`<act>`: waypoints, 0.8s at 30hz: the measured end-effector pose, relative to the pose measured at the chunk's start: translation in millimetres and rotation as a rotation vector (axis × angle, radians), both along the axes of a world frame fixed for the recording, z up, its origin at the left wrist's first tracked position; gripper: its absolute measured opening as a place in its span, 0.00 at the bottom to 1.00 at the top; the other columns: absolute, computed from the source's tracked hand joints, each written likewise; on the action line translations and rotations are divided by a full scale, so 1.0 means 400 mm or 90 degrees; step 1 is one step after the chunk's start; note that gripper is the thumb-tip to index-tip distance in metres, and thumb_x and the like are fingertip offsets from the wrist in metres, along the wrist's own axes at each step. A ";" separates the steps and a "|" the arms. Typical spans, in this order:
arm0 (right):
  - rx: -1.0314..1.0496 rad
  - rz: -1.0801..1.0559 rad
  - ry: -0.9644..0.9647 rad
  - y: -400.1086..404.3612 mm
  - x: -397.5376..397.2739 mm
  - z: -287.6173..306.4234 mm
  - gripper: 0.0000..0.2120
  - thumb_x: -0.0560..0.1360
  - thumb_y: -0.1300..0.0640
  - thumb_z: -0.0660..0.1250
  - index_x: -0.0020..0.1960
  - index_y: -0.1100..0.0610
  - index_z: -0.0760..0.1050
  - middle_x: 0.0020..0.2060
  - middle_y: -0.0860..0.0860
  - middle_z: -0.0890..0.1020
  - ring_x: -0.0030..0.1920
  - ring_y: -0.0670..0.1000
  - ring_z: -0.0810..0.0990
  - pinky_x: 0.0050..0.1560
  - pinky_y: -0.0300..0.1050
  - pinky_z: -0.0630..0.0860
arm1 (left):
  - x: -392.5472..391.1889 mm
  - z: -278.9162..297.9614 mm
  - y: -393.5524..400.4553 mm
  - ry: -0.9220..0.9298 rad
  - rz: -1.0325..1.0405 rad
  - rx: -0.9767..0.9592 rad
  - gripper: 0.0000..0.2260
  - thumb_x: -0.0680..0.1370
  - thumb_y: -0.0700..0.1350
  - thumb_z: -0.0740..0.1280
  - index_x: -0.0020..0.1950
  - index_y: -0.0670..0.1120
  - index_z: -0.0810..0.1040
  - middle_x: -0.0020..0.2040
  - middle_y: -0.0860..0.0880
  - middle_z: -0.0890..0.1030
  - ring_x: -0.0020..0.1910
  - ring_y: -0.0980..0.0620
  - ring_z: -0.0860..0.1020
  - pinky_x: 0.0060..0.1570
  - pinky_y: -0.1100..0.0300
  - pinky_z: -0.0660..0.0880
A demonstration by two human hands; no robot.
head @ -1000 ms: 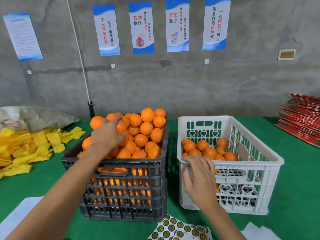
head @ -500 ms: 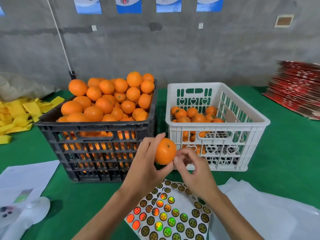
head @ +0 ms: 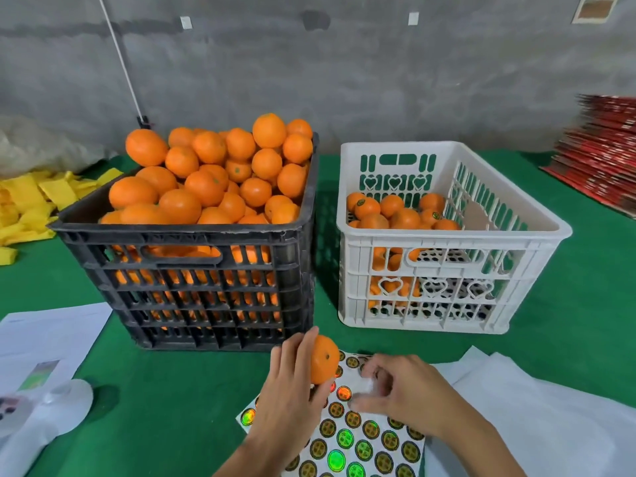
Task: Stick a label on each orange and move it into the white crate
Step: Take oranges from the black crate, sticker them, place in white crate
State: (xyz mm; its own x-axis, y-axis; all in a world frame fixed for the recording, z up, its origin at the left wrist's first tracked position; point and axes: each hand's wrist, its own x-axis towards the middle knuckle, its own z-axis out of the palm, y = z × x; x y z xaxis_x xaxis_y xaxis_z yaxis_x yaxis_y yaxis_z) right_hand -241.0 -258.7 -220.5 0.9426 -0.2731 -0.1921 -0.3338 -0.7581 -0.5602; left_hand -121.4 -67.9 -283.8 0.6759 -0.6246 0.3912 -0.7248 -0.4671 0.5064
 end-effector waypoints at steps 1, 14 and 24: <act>0.030 -0.004 -0.004 0.003 0.003 0.002 0.27 0.61 0.24 0.73 0.47 0.44 0.78 0.38 0.38 0.83 0.36 0.39 0.79 0.38 0.37 0.73 | 0.000 0.000 0.000 0.009 0.007 -0.014 0.35 0.80 0.65 0.63 0.81 0.62 0.48 0.72 0.60 0.60 0.61 0.63 0.59 0.56 0.61 0.76; -0.143 -0.016 0.011 0.038 0.029 0.010 0.28 0.63 0.24 0.71 0.51 0.44 0.74 0.47 0.39 0.76 0.52 0.46 0.74 0.53 0.45 0.70 | -0.006 -0.005 0.004 0.006 0.016 -0.067 0.34 0.80 0.64 0.62 0.80 0.63 0.48 0.72 0.60 0.60 0.64 0.64 0.61 0.60 0.63 0.75; 0.031 -0.007 0.001 0.032 0.019 0.001 0.18 0.69 0.34 0.74 0.49 0.40 0.71 0.50 0.40 0.79 0.51 0.40 0.76 0.52 0.44 0.75 | -0.007 -0.008 0.007 0.007 0.029 -0.072 0.34 0.79 0.69 0.56 0.81 0.63 0.46 0.72 0.59 0.61 0.65 0.61 0.63 0.59 0.66 0.72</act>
State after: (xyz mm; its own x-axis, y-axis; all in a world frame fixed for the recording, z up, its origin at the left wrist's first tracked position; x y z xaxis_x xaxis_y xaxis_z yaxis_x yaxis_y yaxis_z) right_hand -233.5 -246.0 -219.9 0.9394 -0.2732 -0.2069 -0.3425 -0.7262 -0.5961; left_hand -124.2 -64.9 -287.1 0.7077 -0.5453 0.4493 -0.6978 -0.4396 0.5656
